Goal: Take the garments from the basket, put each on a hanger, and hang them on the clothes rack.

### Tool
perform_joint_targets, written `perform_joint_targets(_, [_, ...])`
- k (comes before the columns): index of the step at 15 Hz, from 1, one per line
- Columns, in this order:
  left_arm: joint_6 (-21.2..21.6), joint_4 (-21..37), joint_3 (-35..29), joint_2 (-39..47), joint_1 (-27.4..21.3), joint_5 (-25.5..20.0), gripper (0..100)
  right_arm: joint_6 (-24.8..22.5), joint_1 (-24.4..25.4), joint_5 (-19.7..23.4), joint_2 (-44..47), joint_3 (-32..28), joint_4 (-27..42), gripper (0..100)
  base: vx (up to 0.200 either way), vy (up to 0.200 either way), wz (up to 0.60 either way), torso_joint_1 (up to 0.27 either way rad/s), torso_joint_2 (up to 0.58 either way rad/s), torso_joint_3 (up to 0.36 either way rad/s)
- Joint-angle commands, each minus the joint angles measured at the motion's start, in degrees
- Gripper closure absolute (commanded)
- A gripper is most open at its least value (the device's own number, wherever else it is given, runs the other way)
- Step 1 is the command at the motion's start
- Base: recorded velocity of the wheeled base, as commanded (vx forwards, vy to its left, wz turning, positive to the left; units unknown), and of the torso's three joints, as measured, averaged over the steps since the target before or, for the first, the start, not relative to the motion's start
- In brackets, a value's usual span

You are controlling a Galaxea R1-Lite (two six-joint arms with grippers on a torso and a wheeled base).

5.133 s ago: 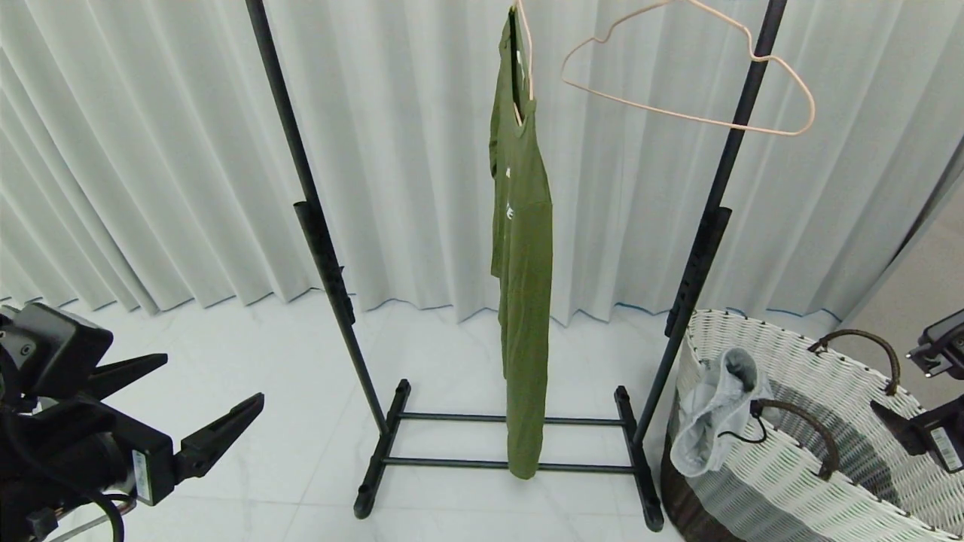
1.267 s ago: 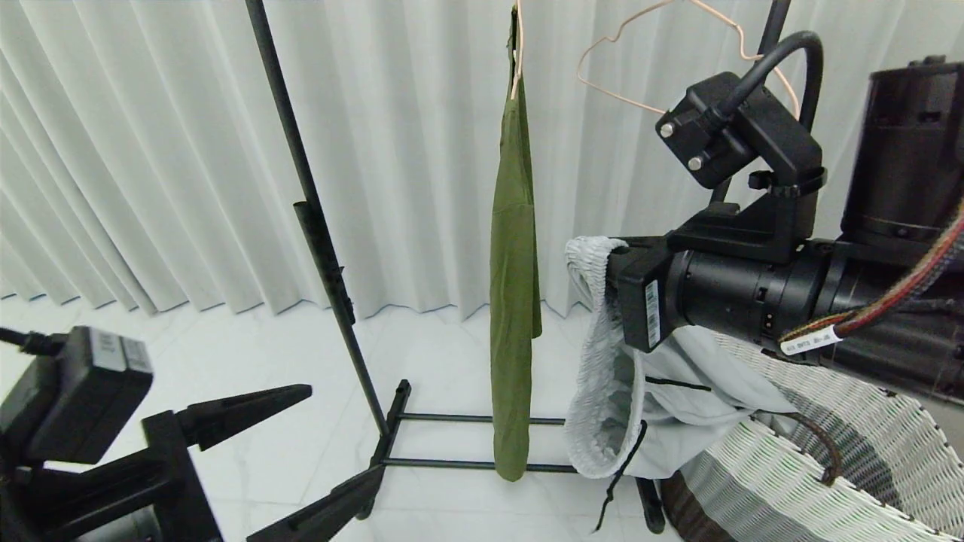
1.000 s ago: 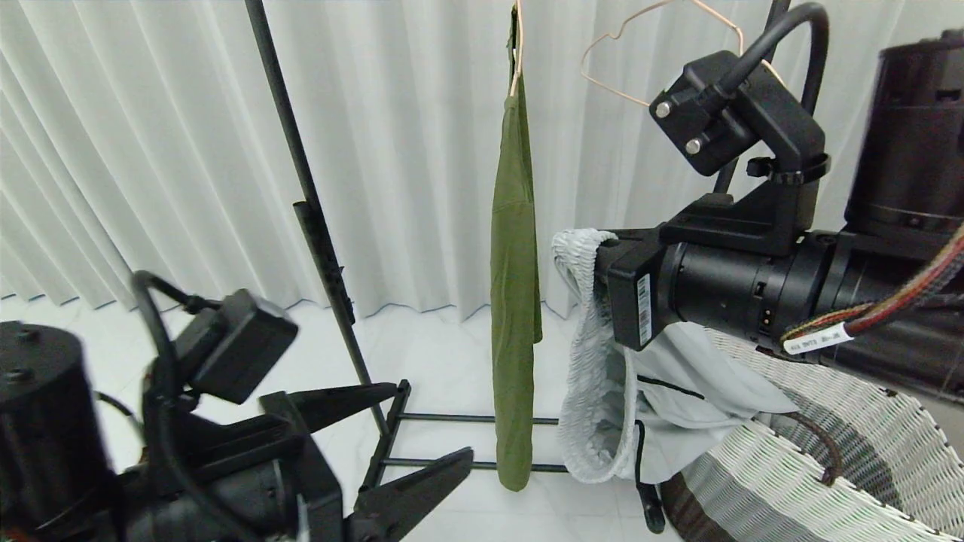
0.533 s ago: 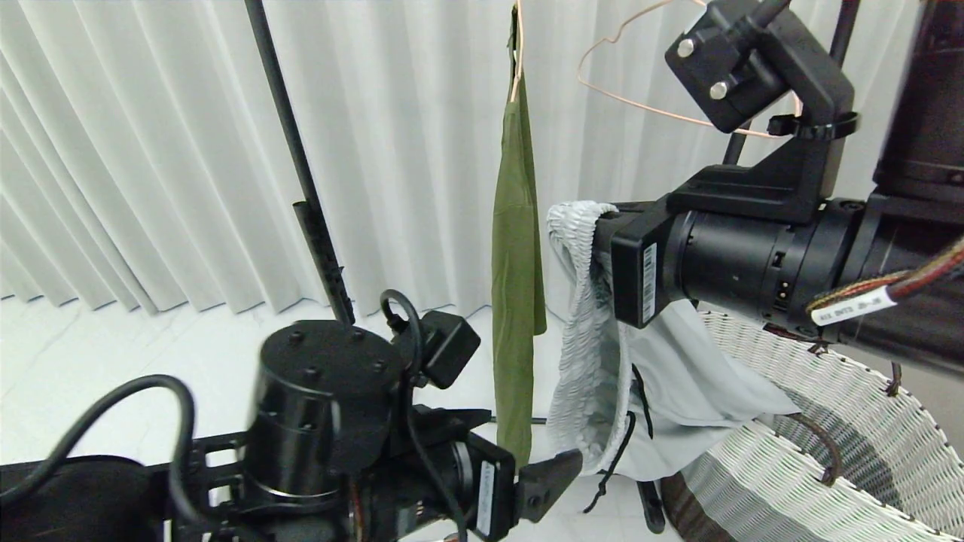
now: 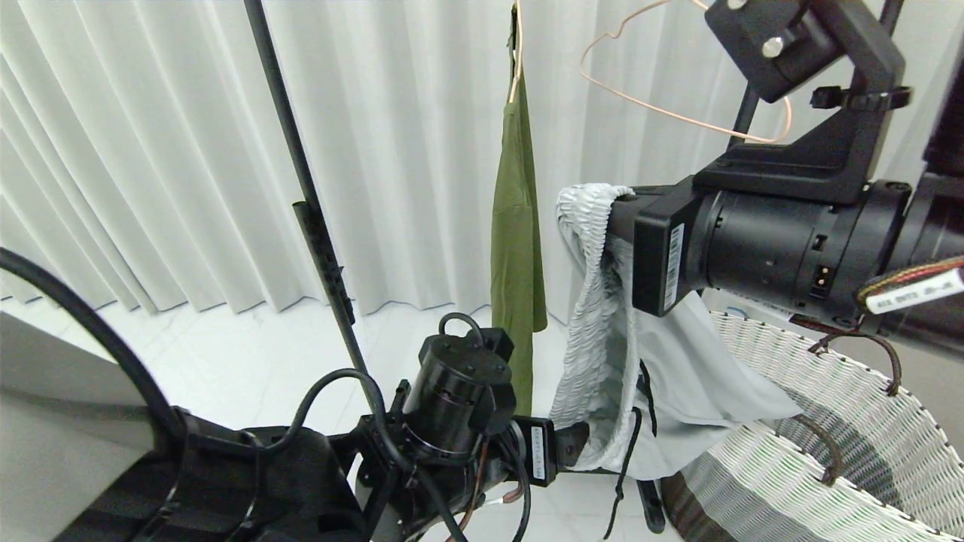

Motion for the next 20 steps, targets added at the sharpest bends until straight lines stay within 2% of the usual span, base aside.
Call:
perform_joint_targets(1, [0.1,-0.2,0.7,3.1,0.4,-0.1,0,0.0,-0.1,0.0,-0.6,0.1,0.0,100,0.000,0.000,0.00,0.000,0.00,0.000])
perform_joint_targets(4, [0.0,-0.3,2.7,2.5,0.3,0.2,0,0.0,-0.3,0.0,-1.0,0.2,0.0,100,0.000,0.000,0.00,0.000,0.00,0.000])
perform_joint_targets(5, [0.0,-0.3,3.3,1.9,0.3,0.4,100,0.0,-0.3,0.0,-0.9,0.1,0.0,100,0.000,0.000,0.00,0.000,0.00,0.000])
perform_joint_targets(9, [1.3,-0.3,6.3,-1.2,0.3,4.8,100,0.0,-1.1,0.0,-0.3,0.8,0.0,100,0.000,0.000,0.00,0.000,0.00,0.000])
perform_joint_targets(10, [2.4,-0.3,7.9,-4.2,0.3,5.8,100,0.0,-2.4,0.0,-0.2,2.1,-0.1,100,0.000,0.000,0.00,0.000,0.00,0.000])
perform_joint_targets(13, [10.5,1.1,10.1,-17.3,3.9,5.7,100,-0.1,-5.0,-0.2,0.2,2.3,-0.2,100,0.000,0.000,0.00,0.000,0.00,0.000])
perform_joint_targets(15, [16.0,12.6,4.5,-27.6,8.4,5.6,100,-0.5,-6.1,-0.4,0.4,2.1,-0.6,100,0.000,0.000,0.00,0.000,0.00,0.000])
perform_joint_targets(18, [16.4,38.2,-14.5,-35.9,11.2,5.6,100,-1.4,-8.0,-1.4,-1.2,1.7,-0.5,100,0.000,0.000,0.00,0.000,0.00,0.000])
perform_joint_targets(20, [16.5,48.4,-28.8,-35.3,11.1,5.6,100,-4.4,-11.5,-1.7,-2.2,0.5,-0.5,100,0.000,0.000,0.00,0.000,0.00,0.000])
